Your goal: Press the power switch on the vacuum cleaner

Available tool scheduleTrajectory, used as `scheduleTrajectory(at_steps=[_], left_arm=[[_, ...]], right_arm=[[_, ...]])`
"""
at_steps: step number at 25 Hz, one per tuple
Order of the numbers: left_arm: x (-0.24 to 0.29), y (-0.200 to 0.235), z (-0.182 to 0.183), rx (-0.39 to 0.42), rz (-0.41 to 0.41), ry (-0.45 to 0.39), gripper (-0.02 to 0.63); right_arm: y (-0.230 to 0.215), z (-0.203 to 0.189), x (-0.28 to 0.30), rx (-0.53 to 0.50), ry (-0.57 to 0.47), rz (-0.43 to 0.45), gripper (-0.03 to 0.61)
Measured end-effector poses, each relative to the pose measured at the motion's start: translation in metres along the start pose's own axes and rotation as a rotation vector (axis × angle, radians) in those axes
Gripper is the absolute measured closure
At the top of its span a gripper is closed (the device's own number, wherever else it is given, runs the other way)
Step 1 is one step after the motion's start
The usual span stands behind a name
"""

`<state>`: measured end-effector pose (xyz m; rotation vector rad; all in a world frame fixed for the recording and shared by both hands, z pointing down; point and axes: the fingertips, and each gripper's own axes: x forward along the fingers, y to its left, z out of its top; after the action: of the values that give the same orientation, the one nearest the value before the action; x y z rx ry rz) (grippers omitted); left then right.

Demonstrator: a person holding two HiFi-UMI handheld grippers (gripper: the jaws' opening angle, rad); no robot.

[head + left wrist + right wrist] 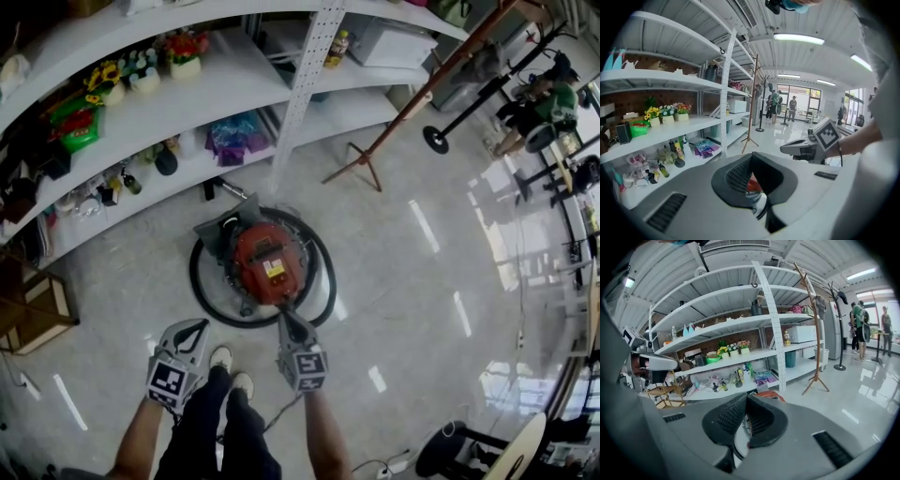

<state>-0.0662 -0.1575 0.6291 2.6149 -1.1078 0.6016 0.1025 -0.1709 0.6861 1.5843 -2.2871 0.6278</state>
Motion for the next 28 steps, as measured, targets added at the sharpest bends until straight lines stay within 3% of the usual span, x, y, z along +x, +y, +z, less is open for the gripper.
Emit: scheduleTrajectory(at_steps=[12, 17, 28], left_arm=[[-0.035, -0.029, 0.048, 0.003, -0.032, -0.022, 0.606], [-0.045, -0.035, 0.062, -0.042, -0.025, -0.045, 0.606], [-0.055, -0.053, 0.088, 0.008, -0.061, -0.042, 0.606]], right_arm=[[0.037, 0.051, -0.053, -0.006, -0.05, 0.032, 0.568], [0.048, 0.071, -0.072, 0.004, -0.066, 0.026, 0.568], [0.051, 0.087, -0.107, 0.039, -0.07, 0.002, 0.568]])
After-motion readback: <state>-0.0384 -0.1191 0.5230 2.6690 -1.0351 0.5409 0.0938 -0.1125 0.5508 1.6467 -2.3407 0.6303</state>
